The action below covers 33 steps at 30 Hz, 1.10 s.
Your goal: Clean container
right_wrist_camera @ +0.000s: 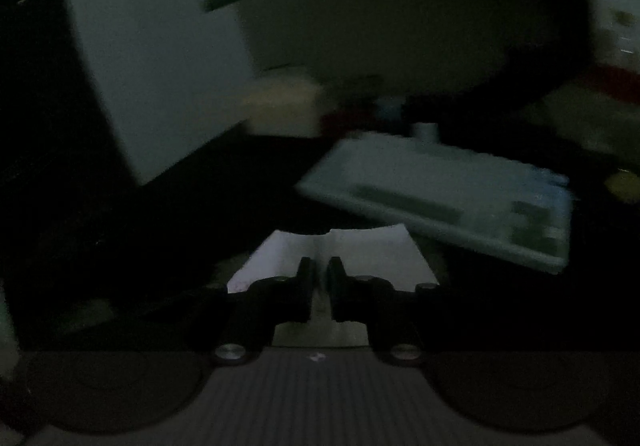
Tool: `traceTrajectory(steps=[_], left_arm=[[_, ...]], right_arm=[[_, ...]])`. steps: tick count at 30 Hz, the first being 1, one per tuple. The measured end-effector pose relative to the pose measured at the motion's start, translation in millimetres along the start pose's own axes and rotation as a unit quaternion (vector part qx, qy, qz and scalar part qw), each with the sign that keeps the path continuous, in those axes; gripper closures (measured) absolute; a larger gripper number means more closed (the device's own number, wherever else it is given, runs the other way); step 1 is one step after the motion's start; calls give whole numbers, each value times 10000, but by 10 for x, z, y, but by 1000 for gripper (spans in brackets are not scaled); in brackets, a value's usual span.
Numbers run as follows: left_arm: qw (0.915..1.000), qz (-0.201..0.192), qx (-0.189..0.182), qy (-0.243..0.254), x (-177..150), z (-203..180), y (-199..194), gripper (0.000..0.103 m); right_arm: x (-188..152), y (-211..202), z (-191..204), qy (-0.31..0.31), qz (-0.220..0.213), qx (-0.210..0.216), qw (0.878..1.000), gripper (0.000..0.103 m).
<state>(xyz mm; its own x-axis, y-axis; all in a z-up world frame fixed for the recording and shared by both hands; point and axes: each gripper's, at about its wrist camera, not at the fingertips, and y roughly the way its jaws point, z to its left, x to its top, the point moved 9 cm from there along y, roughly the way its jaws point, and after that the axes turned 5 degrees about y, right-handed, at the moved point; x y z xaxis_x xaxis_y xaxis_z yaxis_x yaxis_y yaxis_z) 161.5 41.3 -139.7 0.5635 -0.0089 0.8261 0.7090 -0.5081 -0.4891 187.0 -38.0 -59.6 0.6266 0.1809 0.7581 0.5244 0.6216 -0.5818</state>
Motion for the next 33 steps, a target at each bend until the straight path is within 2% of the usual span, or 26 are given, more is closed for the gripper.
traceTrajectory(steps=[3, 8, 10, 13, 18, 21, 23, 26, 29, 33], left_arm=[[10000, 11, 54, 4, -9, 10, 10, 35], [9998, -110, 101, -89, 3, 26, -16, 30], [9998, -161, 149, 31, 15, 12, -33, 30], [9997, -165, 192, 32, 18, 19, -30, 30], [9999, -57, 83, 56, -9, -13, 5, 32], [9999, -41, 67, 130, -22, -41, 0, 32], [9999, -41, 40, 134, -26, -44, -9, 32], [9999, -43, 10, 98, -27, -32, -16, 32], [10000, -37, -3, 57, -23, -24, -15, 26], [10000, -30, 9, 57, -21, -28, -14, 26]], right_arm=[[-45, 53, 132, -204, 200, 98, 9995, 94], [37, 201, -273, 18, 313, -597, 9977, 94], [99, 219, -386, 173, 246, -632, 9976, 95], [193, 216, -372, 295, 97, -407, 9987, 95], [186, 215, 56, -48, 89, 309, 9995, 95], [172, 222, 183, -169, 144, 488, 9986, 95], [191, 223, 147, -152, 197, 431, 9988, 95], [258, 241, -69, -114, 203, -162, 9996, 95], [312, 247, -270, 250, 315, -425, 9983, 94], [267, 266, 18, 10, 517, 61, 9986, 94]])
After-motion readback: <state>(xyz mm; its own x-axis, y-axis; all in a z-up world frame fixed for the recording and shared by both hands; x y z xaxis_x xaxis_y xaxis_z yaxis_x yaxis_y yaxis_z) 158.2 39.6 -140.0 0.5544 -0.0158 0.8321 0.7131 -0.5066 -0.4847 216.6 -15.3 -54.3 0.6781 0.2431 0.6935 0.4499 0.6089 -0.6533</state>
